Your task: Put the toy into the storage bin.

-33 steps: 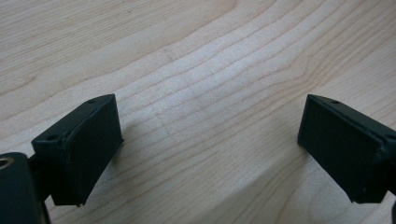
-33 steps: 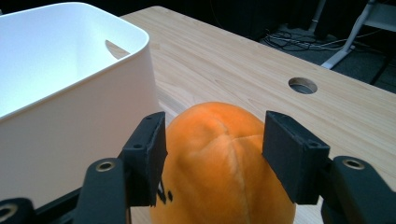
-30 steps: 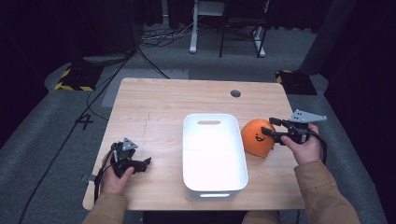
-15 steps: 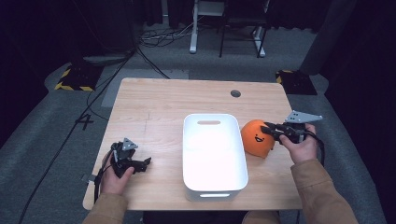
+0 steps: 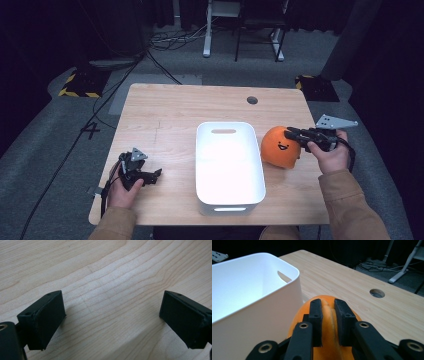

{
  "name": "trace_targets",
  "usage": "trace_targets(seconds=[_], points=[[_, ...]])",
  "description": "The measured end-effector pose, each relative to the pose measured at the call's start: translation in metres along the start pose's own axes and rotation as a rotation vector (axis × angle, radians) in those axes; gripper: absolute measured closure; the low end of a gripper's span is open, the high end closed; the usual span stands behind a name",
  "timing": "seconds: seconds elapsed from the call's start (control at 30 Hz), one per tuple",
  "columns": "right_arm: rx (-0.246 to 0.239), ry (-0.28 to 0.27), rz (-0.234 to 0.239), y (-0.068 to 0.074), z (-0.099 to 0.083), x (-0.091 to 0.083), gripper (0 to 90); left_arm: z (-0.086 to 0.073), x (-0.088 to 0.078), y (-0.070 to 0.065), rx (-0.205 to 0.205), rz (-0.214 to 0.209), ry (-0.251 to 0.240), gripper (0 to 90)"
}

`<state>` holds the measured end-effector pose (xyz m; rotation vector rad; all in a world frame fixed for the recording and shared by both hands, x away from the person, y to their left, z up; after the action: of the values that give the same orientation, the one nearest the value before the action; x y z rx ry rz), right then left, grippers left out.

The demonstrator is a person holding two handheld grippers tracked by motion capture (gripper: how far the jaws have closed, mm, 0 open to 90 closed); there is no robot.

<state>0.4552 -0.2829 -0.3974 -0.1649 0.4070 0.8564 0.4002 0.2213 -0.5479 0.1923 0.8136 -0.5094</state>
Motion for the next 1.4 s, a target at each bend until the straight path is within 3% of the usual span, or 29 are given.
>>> trace_targets(seconds=[0.33,0.67,0.9,1.13,1.4], points=[[0.011,-0.107,0.061,0.002,0.019,-0.014,77.9,0.0,0.0,0.0,0.0,-0.001,-0.001,6.5],[-0.002,-0.16,0.083,-0.001,0.03,-0.028,80.0,0.0,0.0,0.0,0.001,0.001,-0.001,6.5],[0.015,-0.19,0.1,-0.002,0.038,-0.037,80.4,0.0,0.0,0.0,0.0,0.0,0.0,6.5],[-0.006,-0.2,0.109,0.001,0.049,-0.045,80.4,0.0,0.0,0.0,0.0,-0.001,-0.001,6.5],[-0.062,-0.212,0.115,0.007,0.073,-0.058,80.4,0.002,0.002,-0.003,0.013,0.003,-0.008,6.5]])
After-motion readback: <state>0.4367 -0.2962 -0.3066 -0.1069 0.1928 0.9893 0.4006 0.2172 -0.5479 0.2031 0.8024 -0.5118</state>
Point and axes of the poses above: each handheld gripper's, and its own axes: x roughly forward along the jaws, z roughly out of its top, y roughly to its left, the point moved 6 cm from there along x, roughly forward along the jaws, and after that the axes turned 1 degree about -y, right-handed, at the moved point
